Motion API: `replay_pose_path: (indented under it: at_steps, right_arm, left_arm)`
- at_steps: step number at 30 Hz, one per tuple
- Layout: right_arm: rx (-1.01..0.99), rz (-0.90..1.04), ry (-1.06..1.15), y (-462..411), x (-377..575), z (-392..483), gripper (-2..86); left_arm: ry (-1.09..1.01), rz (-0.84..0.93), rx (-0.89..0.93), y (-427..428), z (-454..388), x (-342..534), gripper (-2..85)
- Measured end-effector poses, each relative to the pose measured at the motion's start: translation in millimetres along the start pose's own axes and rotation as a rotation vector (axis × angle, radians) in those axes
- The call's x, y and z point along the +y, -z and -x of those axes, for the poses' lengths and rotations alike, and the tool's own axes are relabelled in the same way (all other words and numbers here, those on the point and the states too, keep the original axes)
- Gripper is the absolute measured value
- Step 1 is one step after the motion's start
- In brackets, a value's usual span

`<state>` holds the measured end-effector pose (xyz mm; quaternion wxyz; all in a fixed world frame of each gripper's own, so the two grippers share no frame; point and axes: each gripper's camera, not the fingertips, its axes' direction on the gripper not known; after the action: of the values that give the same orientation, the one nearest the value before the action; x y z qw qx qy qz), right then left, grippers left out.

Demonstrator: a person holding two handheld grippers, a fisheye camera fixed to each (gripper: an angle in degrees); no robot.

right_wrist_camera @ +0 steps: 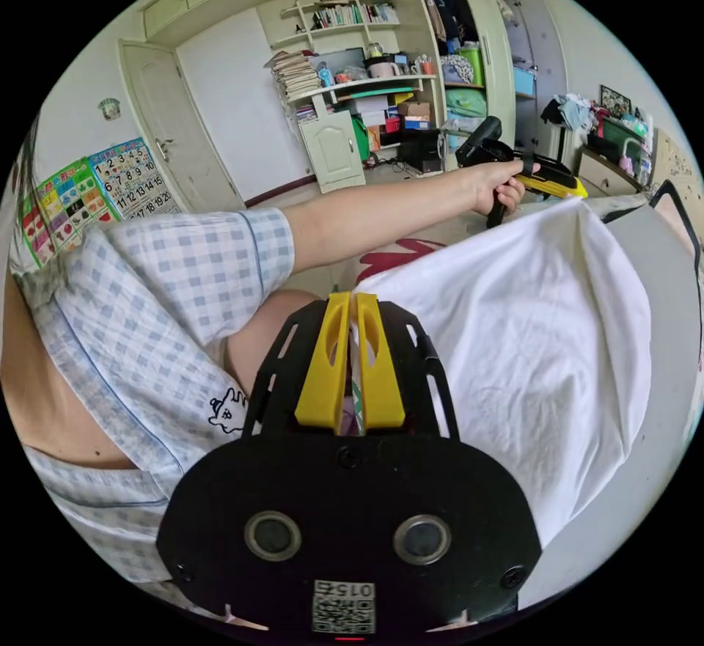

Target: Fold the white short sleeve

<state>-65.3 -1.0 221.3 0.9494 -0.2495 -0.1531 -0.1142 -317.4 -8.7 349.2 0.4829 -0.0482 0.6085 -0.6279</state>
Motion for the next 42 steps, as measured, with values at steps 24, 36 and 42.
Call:
replay_pose_path:
  at_steps: [24,36,42]
  right_arm:
    - [-0.031,0.042,0.039,9,-51,-5,2.2]
    - [-0.005,0.051,0.071,-4,-88,-1,0.5]
    - [0.022,0.036,0.105,-2,-108,2,0.7]
  left_arm:
    - [-0.176,0.226,-0.236,30,-103,23,7.1]
    - [-0.143,0.233,-0.389,-46,-104,-10,2.8]
    - [-0.35,0.18,-0.462,-71,-152,-2,0.3]
